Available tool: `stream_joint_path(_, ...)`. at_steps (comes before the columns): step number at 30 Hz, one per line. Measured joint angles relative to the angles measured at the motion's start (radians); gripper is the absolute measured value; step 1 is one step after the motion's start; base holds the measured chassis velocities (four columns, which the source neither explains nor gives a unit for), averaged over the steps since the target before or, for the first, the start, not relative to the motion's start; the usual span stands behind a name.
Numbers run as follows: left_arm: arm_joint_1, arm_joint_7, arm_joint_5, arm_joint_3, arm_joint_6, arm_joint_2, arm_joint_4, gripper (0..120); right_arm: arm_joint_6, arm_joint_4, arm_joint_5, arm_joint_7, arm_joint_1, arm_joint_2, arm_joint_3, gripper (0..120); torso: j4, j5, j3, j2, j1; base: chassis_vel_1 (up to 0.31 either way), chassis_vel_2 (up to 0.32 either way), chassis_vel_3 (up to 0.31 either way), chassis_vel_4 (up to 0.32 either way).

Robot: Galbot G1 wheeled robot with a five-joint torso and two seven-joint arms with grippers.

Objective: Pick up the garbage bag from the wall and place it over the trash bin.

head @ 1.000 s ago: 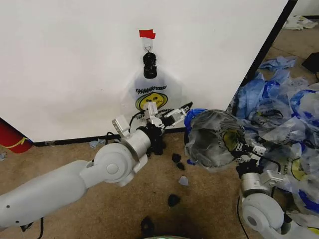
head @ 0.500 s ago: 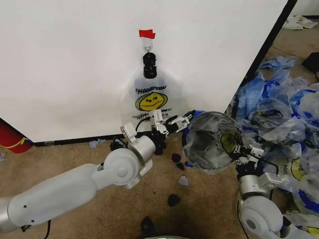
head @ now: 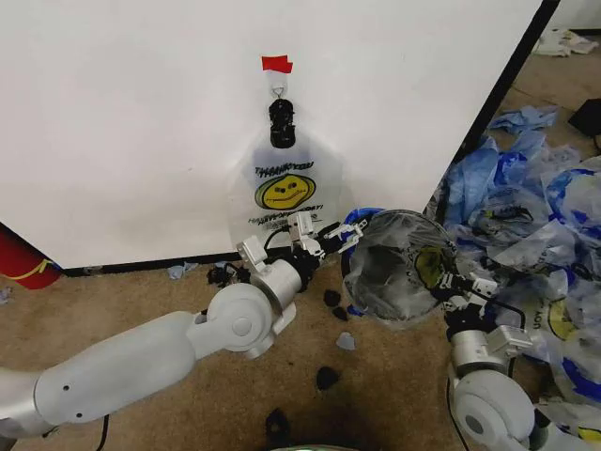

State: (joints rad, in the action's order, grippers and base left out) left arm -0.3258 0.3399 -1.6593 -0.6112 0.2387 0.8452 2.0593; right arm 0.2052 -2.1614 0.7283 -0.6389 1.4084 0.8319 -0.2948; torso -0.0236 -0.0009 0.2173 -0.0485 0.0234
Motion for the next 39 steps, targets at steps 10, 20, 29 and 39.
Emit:
stream_joint_path(10, 0.014, 0.014, 0.01, -0.019, 0.021, 0.017, -0.023, 76, -0.004, -0.009, 0.0, -0.009, 0.001, -0.005, -0.003, 0, 0.0, 0.0, 0.0, 0.0, 0.0, 0.0, 0.0, 0.0, 0.0)
stream_joint_path(20, 0.015, 0.022, 0.016, -0.022, 0.027, 0.014, -0.028, 39, -0.007, -0.016, 0.0, -0.013, 0.003, -0.009, -0.002, 0, -0.0001, 0.0, 0.0, 0.0, 0.0, 0.0, 0.0, 0.0, 0.0)
stream_joint_path(29, 0.013, 0.024, 0.02, -0.02, 0.03, 0.003, -0.022, 10, -0.009, -0.027, -0.001, -0.017, 0.005, -0.012, -0.003, 0, 0.0, -0.0001, 0.0, 0.0, 0.0, 0.0, 0.0, 0.0, 0.0)
stream_joint_path(39, 0.006, 0.031, 0.035, -0.021, 0.033, 0.003, -0.026, 0, -0.009, -0.036, -0.005, -0.016, 0.019, -0.011, -0.008, 0, -0.0001, -0.0001, 0.0, 0.0, 0.0, 0.0, 0.0, 0.0, 0.0)
